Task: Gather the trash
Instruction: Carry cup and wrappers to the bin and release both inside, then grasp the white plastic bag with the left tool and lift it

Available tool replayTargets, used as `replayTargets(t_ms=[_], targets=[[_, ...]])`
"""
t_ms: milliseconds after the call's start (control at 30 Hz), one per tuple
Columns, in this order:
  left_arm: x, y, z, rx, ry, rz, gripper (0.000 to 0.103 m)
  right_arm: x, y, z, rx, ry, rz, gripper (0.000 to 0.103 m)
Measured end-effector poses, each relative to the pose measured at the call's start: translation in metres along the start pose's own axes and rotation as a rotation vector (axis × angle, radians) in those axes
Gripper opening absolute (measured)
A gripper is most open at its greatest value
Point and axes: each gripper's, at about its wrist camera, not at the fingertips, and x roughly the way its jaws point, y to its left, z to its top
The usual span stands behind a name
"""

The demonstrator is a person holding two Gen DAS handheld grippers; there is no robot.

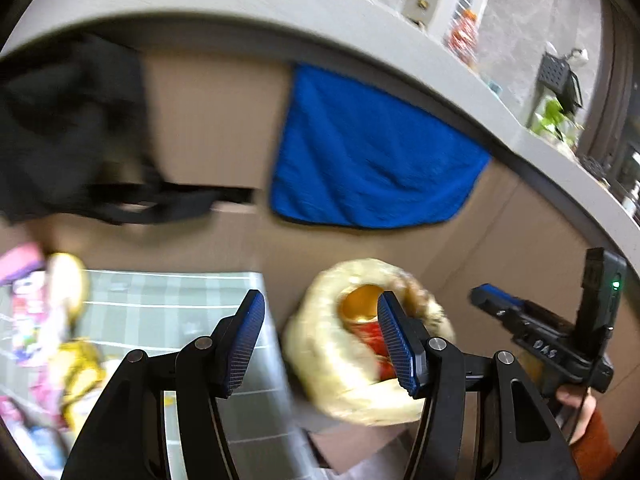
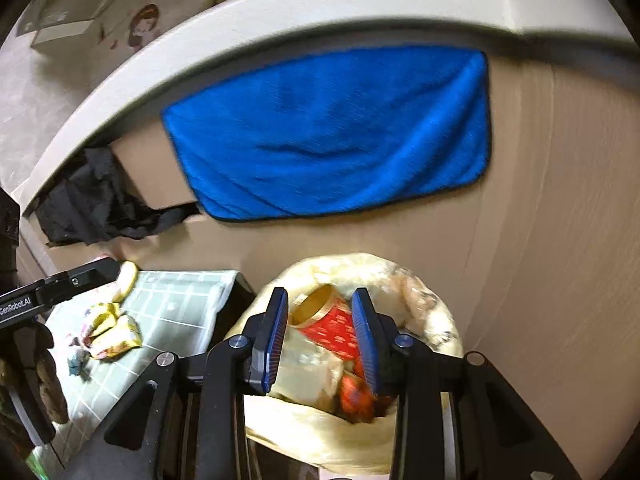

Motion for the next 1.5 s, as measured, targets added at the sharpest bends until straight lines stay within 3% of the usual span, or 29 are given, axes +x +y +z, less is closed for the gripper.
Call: replayTargets(t_ms=[133,400,633,800,867,1067,1167,1300,1467,1500], targets=[[-0.048,0.04,0.001,-0.017,-0.055,0.083,0.058,-0.007,0.039,0.005,-0.026,-0.047,0.041,0.036],[-0.145,0.144,0.0,-0.093,-0.168,0.251,0.058,-0.003,0.137,0.017,-0.099,-0.053,0.172,0.037],[-0.19,0.218,-0.035,-0.186,-0.167,0.272,0.058,0.017,0.216,0.003,-0.136,0.027,0.273,0.037],[-0.179,0.241,-0.075,-0.219,-0.082,0.197,0.058,0.028,0.258,-0.018,-0.174,0.066,0.3,0.037],[-0.169,0.239,-0.091,-0.226,-0.062,0.203,0.058,0.033,0.267,-0.027,-0.195,0.081,0.287,0.037],[-0.135,0.229,-0.125,-0.301,0.025,0.125,0.058,0.047,0.266,-0.045,-0.21,0.134,0.268,0.037],[-0.119,0.211,-0.129,-0.267,0.051,0.159,0.058,0.051,0.256,-0.048,-0.198,0.143,0.259,0.037],[-0.092,0.199,-0.131,-0.233,0.093,0.293,0.058,0.057,0.24,-0.05,-0.148,0.163,0.273,0.037],[-0.072,0.209,-0.137,-0.301,0.135,0.3,0.058,0.062,0.227,-0.056,-0.135,0.177,0.259,0.037],[-0.072,0.207,-0.139,-0.299,0.136,0.294,0.053,0.062,0.226,-0.057,-0.136,0.181,0.256,0.037]])
